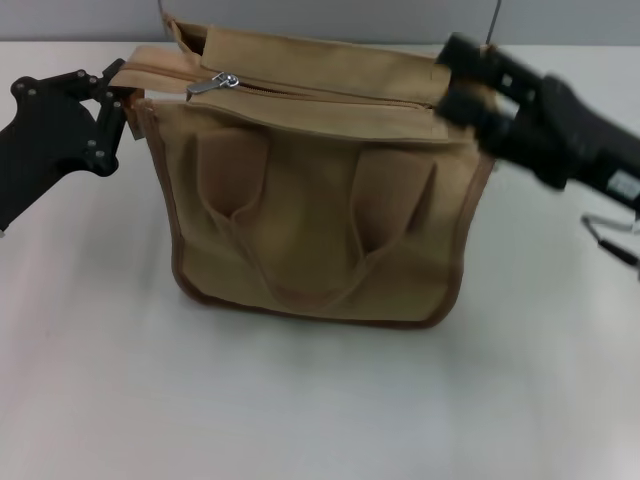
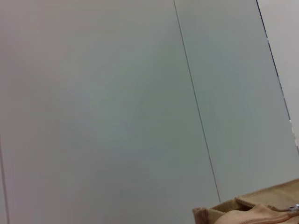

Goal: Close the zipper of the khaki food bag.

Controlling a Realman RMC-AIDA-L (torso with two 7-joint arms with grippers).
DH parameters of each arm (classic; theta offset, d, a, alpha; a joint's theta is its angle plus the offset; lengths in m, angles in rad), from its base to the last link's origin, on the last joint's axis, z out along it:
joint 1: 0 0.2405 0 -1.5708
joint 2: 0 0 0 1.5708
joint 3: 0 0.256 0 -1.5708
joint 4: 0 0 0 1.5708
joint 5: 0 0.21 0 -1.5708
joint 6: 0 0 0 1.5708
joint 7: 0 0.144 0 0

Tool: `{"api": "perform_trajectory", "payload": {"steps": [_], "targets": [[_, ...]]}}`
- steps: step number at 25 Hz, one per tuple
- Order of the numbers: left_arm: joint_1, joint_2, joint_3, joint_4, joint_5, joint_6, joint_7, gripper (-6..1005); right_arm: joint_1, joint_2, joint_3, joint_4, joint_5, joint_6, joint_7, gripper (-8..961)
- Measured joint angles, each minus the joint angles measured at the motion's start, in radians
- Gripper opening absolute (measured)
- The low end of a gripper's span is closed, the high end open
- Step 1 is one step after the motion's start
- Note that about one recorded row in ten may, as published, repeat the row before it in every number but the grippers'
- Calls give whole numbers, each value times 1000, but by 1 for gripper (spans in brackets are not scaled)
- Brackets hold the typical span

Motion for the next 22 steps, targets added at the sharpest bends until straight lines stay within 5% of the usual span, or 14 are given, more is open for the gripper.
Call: {"api": "perform_trajectory", "payload": {"steps": [16, 22], "targets": [[2, 0, 0, -11, -16, 51, 0, 19, 130, -5, -46, -327, -104, 160, 523, 826], [-1, 0, 0, -13, -19, 59, 0, 19, 229, -37, -44, -344, -235, 236, 791, 827]]}}
